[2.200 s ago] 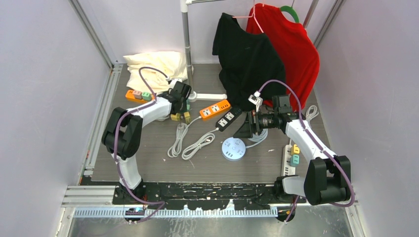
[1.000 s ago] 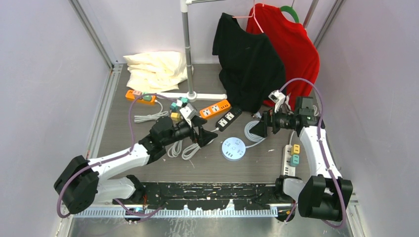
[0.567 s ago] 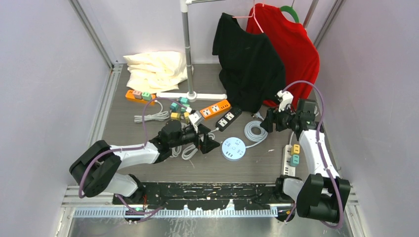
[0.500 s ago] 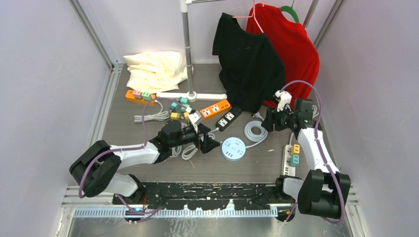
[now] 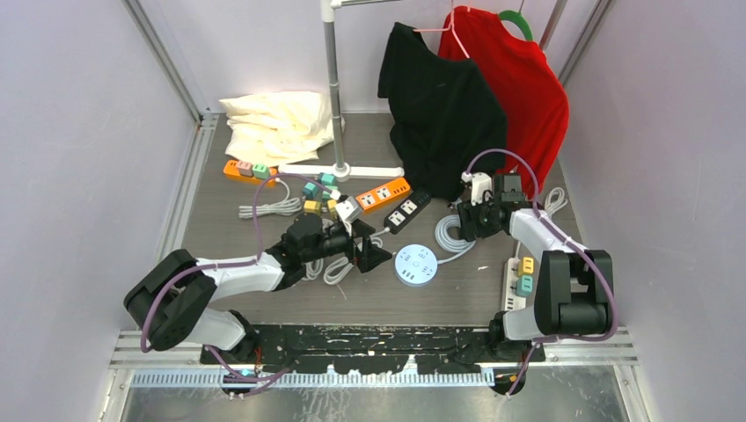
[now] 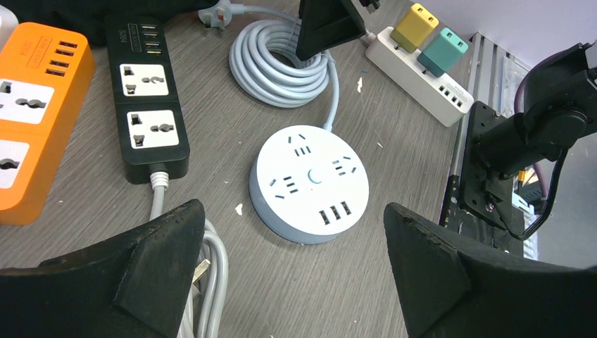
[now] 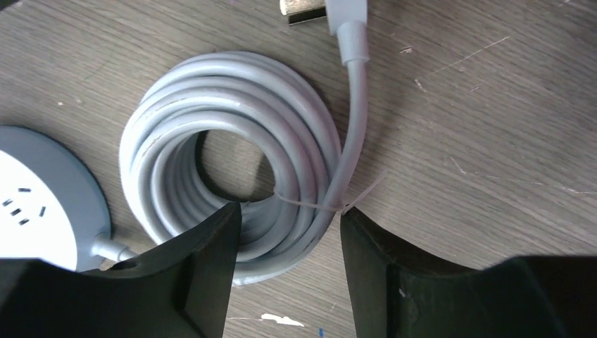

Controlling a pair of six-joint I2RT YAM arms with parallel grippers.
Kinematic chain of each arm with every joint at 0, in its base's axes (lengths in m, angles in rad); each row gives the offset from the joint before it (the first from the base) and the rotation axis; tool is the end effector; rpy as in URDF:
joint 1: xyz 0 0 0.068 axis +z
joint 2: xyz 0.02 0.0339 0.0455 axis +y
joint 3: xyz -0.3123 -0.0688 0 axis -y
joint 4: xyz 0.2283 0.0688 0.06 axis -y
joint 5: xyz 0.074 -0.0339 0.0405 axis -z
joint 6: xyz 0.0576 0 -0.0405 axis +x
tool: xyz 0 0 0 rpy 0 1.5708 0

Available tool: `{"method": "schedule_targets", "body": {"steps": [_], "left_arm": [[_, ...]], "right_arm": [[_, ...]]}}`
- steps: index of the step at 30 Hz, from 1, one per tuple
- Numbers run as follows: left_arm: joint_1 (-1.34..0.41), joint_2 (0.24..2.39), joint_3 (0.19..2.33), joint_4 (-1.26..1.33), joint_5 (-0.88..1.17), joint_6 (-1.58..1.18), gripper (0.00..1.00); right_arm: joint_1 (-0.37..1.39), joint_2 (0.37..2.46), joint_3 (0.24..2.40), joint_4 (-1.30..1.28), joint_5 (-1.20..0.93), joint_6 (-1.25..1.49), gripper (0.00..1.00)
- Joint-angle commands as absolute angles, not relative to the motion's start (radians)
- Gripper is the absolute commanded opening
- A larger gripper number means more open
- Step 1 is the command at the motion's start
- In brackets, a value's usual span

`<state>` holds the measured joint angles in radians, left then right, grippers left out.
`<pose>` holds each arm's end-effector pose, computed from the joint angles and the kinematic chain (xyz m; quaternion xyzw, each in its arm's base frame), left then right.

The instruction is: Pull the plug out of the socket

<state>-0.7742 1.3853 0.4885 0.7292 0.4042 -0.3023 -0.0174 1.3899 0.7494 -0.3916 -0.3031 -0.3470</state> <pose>0.1822 -0.2098 0.2583 0.3009 0.6972 -0.4558 0.4643 0.2491 0.0129 0.2217 -0.1960 0.9334 0.0955 0.2851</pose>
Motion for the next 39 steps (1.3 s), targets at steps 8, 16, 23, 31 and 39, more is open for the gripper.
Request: {"method": "schedule_targets", "body": {"steps": [8, 16, 23, 31, 39], "left_arm": [[-0.773, 1.395, 0.499, 0.805, 0.405, -0.283, 0.96], [-0.774, 1.394, 0.498, 0.806, 0.403, -0.284, 0.97], [-0.774, 1.387, 0.486, 0.818, 0.390, -0.286, 0.97], [-0.773, 1.363, 0.451, 0.856, 0.339, -0.291, 0.97], [-0.774, 1.340, 0.417, 0.892, 0.275, -0.296, 0.97]], "right_arm": [[0.033, 1.485, 0.827, -0.370, -0.173, -0.351, 0.51], [0.040, 1.466, 0.850, -0.374, -0.165, -0.332, 0.16], [0.041, 1.305, 0.825, -0.376, -0.319, -0.378, 0.04], [0.055, 1.177, 0.811, -0.457, -0.533, -0.515, 0.03], [0.175, 1.227, 0.888, -0.435, -0.379, -0.590, 0.02]]}}
